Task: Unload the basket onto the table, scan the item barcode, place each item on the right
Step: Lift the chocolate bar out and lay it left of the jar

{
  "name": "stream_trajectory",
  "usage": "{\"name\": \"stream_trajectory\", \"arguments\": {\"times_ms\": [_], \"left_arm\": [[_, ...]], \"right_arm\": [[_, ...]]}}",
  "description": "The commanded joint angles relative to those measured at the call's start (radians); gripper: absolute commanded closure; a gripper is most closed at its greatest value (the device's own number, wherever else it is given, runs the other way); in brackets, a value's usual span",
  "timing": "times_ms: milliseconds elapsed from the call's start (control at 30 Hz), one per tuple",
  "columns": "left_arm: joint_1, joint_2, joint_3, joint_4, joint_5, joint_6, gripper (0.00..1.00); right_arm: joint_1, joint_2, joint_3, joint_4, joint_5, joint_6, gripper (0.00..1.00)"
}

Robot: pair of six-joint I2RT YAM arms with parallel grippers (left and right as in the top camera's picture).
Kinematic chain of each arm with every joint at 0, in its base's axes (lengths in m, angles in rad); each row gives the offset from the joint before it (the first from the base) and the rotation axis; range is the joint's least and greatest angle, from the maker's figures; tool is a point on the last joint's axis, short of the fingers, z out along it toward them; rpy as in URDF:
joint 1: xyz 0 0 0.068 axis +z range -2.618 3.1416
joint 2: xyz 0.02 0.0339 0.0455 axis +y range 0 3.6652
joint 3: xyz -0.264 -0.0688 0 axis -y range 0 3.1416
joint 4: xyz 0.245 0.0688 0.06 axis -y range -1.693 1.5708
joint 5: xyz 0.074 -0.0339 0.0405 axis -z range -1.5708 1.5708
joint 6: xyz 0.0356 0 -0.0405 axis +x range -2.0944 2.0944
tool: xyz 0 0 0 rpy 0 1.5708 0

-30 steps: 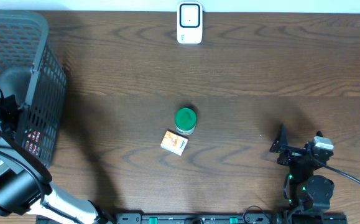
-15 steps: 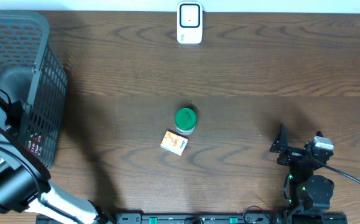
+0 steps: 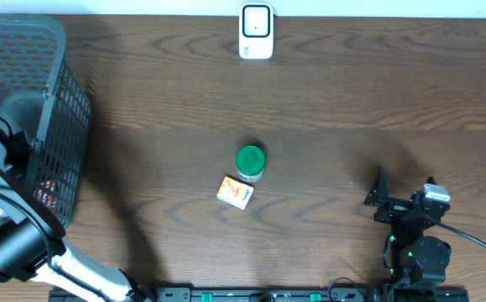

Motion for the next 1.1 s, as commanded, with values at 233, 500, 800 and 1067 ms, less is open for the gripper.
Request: {"name": "stream_trajectory", "arguments": {"times_ms": [233, 500, 800, 1067], "left_arm": [[-0.002, 0.064, 0.083, -0.116, -0.008, -0.118, 0.65], [-0.002, -0.107, 0.276, -0.226, -0.008, -0.163, 0.65], [-0.002, -0.437, 0.343, -0.156, -0.004, -0.267, 0.65], [-0.002, -0.727, 0.343, -0.093, 0.314, -0.348, 0.65]], "right_arm": [[-0.001, -0.003, -0.004, -0.001, -0.002, -0.008, 0.01], [-0.001, -0.003, -0.004, -0.001, -0.002, -0.008, 0.01], [-0.001, -0.003, -0.004, -0.001, -0.002, -0.008, 0.01], [-0.001, -0.003, -0.004, -0.001, -0.002, -0.008, 0.01]]}}
